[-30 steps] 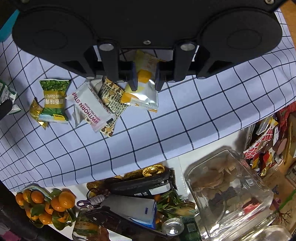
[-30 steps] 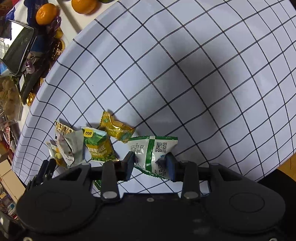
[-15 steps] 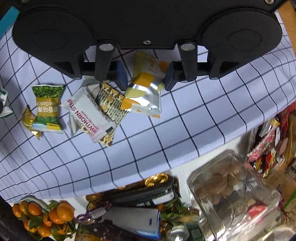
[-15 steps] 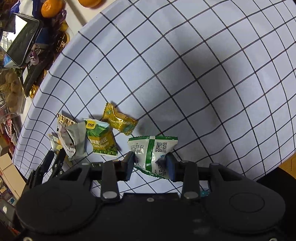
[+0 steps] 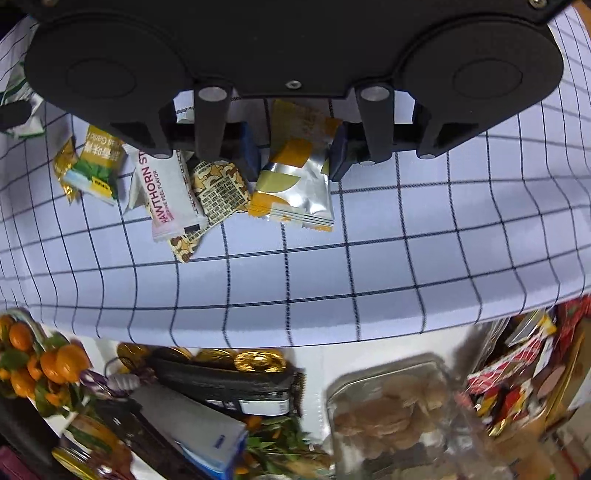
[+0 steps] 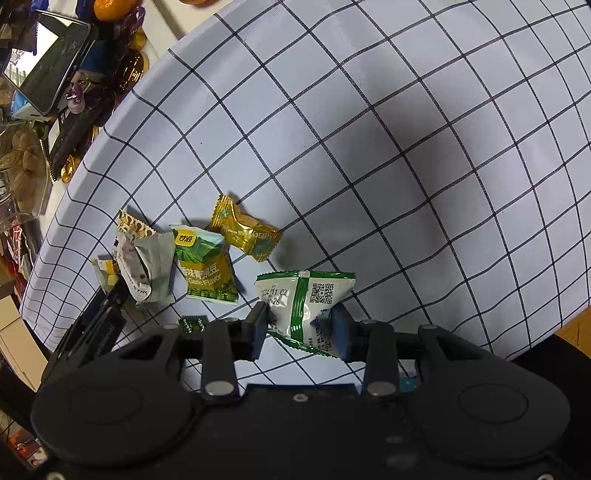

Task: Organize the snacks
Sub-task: 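Close the left tool on the yellow-white packet and lift it, then carry both packets to the gold tray and open both tools to drop them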

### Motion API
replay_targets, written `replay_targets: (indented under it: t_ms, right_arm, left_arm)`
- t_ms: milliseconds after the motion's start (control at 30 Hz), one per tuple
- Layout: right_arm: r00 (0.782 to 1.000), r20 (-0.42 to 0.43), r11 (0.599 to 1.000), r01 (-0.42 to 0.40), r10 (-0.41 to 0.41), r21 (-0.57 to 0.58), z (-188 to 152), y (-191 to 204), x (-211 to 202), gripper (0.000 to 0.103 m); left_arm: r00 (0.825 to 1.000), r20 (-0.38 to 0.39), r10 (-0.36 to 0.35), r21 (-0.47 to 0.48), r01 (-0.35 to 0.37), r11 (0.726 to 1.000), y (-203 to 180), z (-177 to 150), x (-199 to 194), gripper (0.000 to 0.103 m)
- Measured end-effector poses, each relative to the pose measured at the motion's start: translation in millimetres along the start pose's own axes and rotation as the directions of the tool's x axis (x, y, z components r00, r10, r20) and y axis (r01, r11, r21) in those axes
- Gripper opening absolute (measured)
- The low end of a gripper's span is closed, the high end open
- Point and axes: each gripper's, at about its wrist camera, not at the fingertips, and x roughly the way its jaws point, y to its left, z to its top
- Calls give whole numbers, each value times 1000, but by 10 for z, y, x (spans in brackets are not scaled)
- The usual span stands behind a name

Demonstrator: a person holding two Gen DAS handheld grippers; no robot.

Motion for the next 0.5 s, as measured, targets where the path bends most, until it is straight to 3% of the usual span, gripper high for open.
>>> replay_targets:
  t_ms: [300, 433, 500]
  right_arm:
    - [994, 92, 995, 64, -56, -82, -180, 90, -76, 38]
    - [982, 186, 985, 41, -9, -167, -392, 208, -219, 38]
    - [966, 256, 975, 26, 31, -219, -522, 260, -330, 38]
  left_arm:
    - [993, -84, -87, -241, 65, 968, 207, -164, -312, 48]
    - [992, -77, -98, -215, 79, 973, 52, -411, -641, 47]
    - [994, -45, -94, -197, 84, 977, -60, -582, -844, 47]
